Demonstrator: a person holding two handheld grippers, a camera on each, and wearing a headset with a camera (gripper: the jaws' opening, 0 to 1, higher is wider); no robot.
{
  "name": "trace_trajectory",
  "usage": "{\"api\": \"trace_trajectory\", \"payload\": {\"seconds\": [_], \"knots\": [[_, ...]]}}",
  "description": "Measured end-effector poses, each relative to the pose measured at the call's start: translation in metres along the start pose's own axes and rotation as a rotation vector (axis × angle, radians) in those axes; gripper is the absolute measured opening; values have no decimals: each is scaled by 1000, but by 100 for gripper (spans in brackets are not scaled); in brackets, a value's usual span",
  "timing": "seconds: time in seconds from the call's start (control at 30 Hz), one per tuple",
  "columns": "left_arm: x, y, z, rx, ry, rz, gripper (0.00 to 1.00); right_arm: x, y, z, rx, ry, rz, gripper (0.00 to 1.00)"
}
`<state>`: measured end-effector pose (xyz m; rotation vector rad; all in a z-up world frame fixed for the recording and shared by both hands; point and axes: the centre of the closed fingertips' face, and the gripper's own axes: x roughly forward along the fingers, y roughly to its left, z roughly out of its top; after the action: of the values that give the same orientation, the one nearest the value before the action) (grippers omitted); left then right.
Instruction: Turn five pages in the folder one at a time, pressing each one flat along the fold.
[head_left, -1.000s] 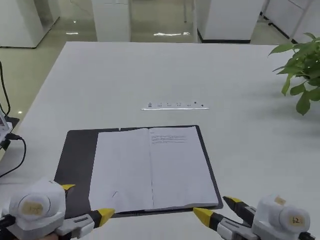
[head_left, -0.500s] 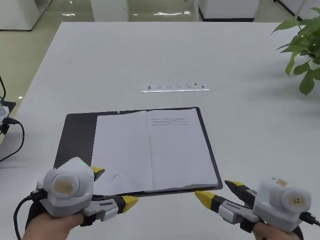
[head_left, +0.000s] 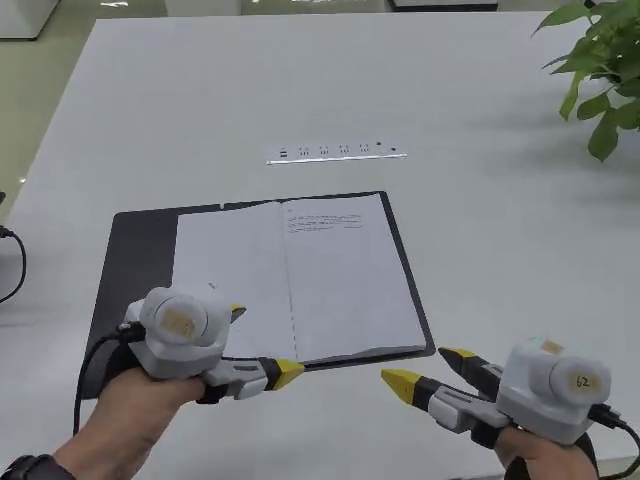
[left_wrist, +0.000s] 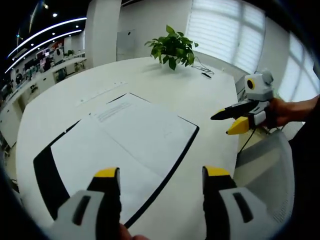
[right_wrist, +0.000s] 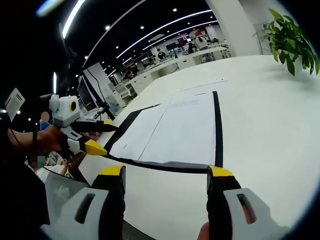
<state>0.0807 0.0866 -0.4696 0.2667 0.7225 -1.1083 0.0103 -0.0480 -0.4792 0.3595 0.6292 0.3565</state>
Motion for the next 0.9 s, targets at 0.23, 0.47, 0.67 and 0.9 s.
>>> {"api": "trace_trajectory", "payload": {"seconds": [0.23, 0.47, 0.67, 0.9], "knots": [[29, -17, 14, 30, 9, -56, 64, -8, -5, -4, 17, 10, -11, 66], [58, -24, 31, 49, 5, -75, 64, -12, -11, -5, 40, 3, -21, 66], [79, -29, 47, 28, -31, -76, 63, -13, -13, -4, 53, 0, -20, 65], [109, -41, 51, 26, -27, -99, 64, -11, -15, -3, 55, 8, -16, 65]]}}
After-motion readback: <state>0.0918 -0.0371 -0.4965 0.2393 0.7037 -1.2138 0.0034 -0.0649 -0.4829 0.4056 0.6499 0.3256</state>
